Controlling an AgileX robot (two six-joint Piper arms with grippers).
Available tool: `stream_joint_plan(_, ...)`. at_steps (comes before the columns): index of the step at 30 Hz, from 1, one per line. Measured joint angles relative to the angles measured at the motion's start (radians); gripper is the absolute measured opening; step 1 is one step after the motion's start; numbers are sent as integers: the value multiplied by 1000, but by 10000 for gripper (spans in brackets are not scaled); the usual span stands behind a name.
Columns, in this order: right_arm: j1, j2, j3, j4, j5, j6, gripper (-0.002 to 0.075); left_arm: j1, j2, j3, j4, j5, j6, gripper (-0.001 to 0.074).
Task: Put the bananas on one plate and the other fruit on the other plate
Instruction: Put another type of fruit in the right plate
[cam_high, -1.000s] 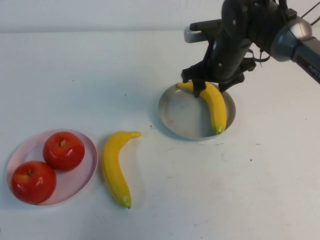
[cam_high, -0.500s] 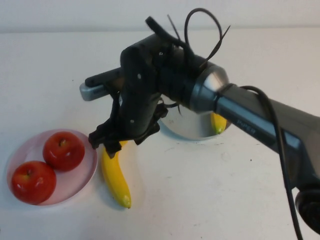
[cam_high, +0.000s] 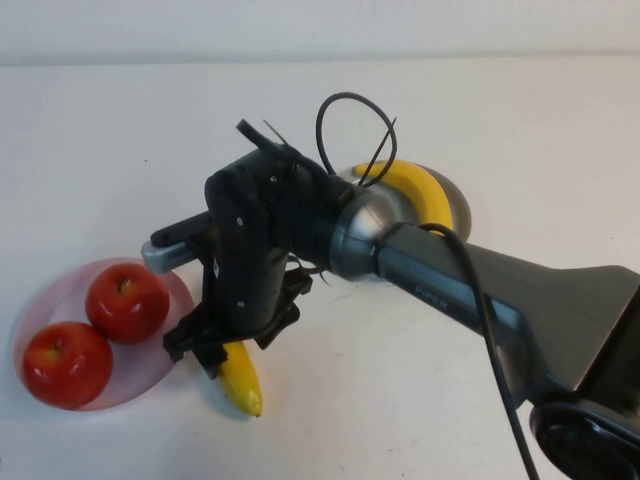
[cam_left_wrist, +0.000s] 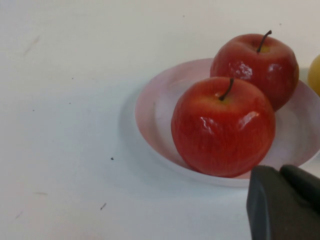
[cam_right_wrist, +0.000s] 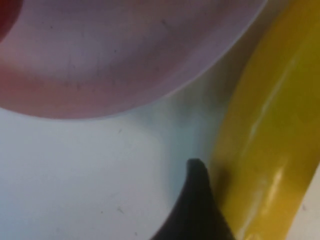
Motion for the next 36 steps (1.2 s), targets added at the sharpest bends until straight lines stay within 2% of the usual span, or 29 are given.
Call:
stream_joint_plan(4, 0, 24, 0, 0, 0, 0, 467, 0, 0, 0, 0, 0, 0, 4)
stream_joint_plan(10, 0, 28, 0, 0, 0, 0, 313, 0, 0, 0, 0, 0, 0, 4)
stream_joint_plan(17, -14, 26, 0, -14, -2, -2, 314, 0, 0, 0, 0, 0, 0, 4)
stream_joint_plan(24, -60, -25, -17, -109, 0, -2, 314, 0, 0, 0, 0, 0, 0, 4)
stream_joint_plan(36, -280, -31, -56, -247, 0, -11, 314, 0, 0, 0, 0, 0, 0, 4)
